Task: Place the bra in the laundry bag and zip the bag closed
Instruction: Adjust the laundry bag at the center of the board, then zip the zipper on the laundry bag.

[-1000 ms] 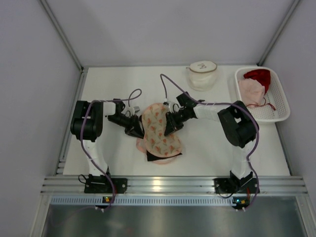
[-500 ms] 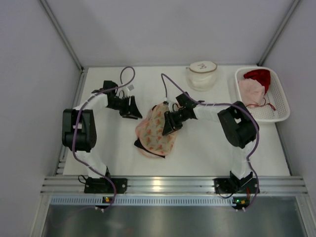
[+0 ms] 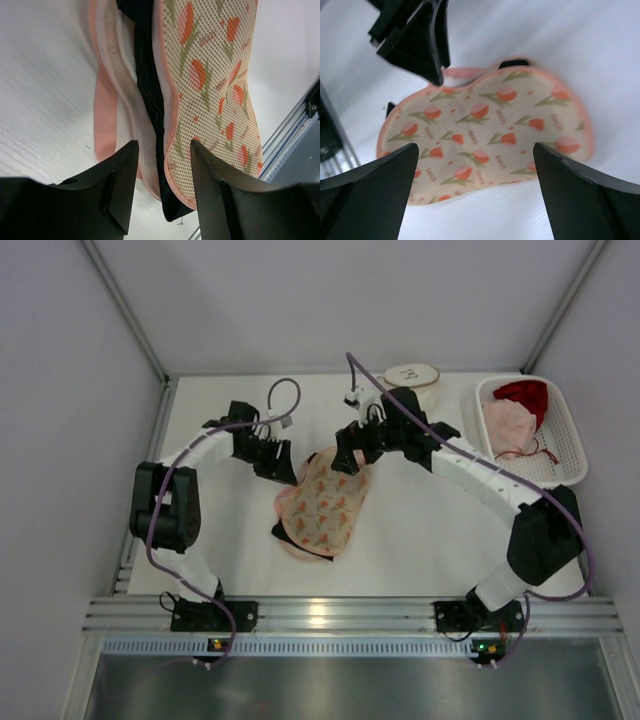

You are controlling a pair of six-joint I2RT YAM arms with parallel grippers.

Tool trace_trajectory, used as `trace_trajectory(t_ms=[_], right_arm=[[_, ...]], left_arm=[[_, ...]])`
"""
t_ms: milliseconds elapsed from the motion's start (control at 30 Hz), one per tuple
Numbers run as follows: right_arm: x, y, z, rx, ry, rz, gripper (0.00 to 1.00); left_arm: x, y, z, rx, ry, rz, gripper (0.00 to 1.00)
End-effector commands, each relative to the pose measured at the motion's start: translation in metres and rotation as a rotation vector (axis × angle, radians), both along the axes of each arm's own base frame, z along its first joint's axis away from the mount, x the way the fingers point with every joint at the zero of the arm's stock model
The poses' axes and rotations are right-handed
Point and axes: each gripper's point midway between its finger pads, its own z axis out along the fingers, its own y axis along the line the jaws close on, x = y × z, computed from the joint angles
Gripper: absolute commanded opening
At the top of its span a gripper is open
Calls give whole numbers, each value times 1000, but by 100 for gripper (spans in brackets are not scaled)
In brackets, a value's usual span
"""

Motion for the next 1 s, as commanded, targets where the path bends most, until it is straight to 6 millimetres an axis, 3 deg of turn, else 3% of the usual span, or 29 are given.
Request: trace_trajectory(t_ms=[0,67,167,267,433,467,533,600,633,767,967], right_arm=[[47,-29,56,-98,-340,-123,100],[62,-45,61,-139,-381,-248,99],[52,-44,60,-117,-347,-191,99],[41,-53,41,-46,-164,-201,99],[11,-64,-15,94,237,-244,99],[12,-63,-19,124,239,-239,99],[-2,-67,-44,126,318,-265,99],[-12,-67,-61,139,364,-271,97],[-14,-67,-67,142,382,-277,95],[-29,-65,-96,167,492,-286,87],[-22,-44,-103,316,612,-295,69]], left_arm=[[2,-6,1,42,-62,-59,52],[2,-9,-3,56,-57,-73,51],[3,-11,-10,83,-55,-83,51],[-1,-18,-15,95,-47,-105,50],[-6,-22,-27,109,-18,-124,47],[-5,-21,-29,117,-14,-118,42],[-2,-21,-34,123,1,-110,37],[1,-20,-39,139,19,-89,17],[4,-19,-44,152,31,-71,0],[16,-1,-67,226,90,58,0],[10,11,-95,277,170,91,0]])
